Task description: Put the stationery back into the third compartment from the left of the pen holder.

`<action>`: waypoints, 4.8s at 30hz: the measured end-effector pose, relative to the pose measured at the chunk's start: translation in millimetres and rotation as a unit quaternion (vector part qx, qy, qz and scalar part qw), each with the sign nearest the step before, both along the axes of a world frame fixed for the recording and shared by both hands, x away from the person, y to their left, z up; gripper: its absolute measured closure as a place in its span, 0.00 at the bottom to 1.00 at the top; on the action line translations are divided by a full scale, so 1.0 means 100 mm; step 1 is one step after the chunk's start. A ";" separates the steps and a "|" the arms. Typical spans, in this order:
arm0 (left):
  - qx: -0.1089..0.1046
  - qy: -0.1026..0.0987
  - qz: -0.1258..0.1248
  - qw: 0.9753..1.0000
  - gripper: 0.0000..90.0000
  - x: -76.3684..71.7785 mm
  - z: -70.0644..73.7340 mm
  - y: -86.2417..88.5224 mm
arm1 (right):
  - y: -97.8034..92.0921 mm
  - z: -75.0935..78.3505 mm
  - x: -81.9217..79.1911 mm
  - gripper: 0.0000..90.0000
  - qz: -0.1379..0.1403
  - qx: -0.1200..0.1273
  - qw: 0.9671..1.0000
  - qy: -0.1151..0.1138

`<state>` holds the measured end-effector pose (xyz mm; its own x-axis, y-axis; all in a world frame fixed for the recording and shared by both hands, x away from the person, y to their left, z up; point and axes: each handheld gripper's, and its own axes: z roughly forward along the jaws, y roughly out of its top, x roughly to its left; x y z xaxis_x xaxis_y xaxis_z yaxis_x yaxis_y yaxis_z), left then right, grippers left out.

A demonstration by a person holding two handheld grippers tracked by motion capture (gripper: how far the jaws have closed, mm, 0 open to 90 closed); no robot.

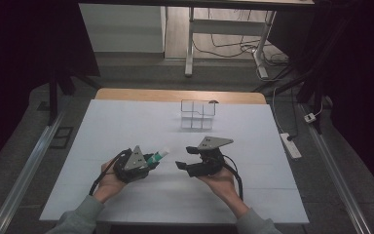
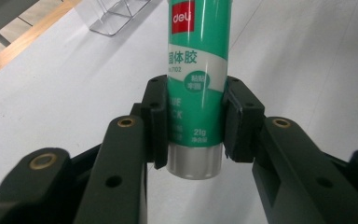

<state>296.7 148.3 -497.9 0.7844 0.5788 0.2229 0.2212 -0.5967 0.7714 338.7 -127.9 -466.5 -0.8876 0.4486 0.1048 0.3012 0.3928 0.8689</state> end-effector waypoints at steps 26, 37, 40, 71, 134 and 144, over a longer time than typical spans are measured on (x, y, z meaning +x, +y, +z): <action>-0.014 -0.014 -0.014 1.000 0.72 0.01 0.00 -0.25 | 0.12 -0.05 -0.01 0.35 0.005 0.007 1.000 0.004; -0.015 -0.021 -0.030 0.999 0.72 0.01 -0.01 -0.43 | 0.17 -0.08 0.00 0.42 -0.002 0.018 1.000 0.008; -0.012 -0.020 -0.032 0.999 0.72 0.01 -0.01 -0.47 | 0.18 -0.07 -0.02 0.51 -0.009 0.019 1.000 0.003; -0.031 0.045 0.001 0.998 0.37 0.00 -0.03 -0.20 | -0.01 0.14 -0.03 0.71 -0.010 0.026 0.998 -0.050; -0.035 0.083 0.104 0.991 0.35 -0.36 -0.26 0.88 | -0.50 0.75 0.98 0.71 -0.184 0.049 0.978 -0.084; -0.036 0.084 0.106 0.990 0.35 -0.35 -0.28 0.88 | -0.57 0.68 1.29 0.71 -0.230 0.035 0.970 -0.074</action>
<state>262.0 236.5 -525.9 0.6660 0.7441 0.0519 0.4638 -0.4676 0.7525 467.3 -184.9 -398.9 -0.6030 0.7969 0.0357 0.3005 0.1855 0.9356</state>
